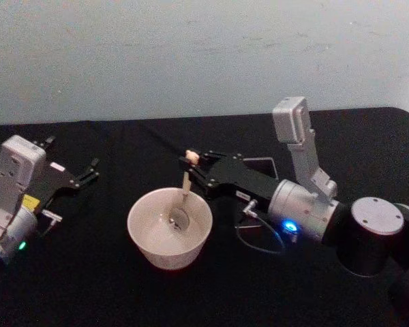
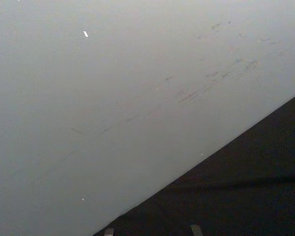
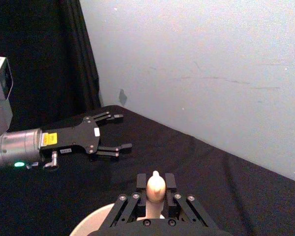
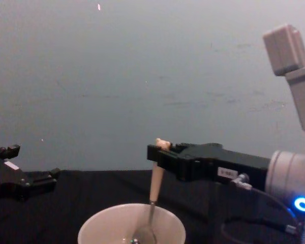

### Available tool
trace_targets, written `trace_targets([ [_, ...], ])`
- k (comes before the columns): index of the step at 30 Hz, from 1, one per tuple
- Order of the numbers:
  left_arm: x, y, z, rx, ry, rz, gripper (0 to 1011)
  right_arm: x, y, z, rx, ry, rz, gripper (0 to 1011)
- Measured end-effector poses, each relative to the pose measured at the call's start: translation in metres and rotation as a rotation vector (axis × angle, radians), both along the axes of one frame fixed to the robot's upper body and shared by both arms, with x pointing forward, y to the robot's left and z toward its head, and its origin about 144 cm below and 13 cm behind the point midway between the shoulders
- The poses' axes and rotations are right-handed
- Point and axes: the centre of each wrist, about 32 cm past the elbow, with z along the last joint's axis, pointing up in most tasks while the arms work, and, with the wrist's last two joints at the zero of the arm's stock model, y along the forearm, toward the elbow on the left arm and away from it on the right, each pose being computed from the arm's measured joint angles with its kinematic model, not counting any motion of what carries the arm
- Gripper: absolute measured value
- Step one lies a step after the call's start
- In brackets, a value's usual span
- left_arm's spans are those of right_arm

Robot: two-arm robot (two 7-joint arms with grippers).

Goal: Pick up the stirring spoon with one hand, stir inside the cup, then place it back in its original position.

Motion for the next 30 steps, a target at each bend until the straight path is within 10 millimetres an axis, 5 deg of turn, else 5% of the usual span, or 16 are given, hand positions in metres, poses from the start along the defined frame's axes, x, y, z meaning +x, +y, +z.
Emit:
trace_targets([
  [14,0.0,0.0,0.0,0.0,0.0,0.0,1001,-0.025,-0.021,0.004,-0.001,0.005,0.067,215],
  [30,0.0,0.0,0.0,0.0,0.0,0.0,1001,-0.026,0.013,-0.002,0.013,0.024,0.13,216],
])
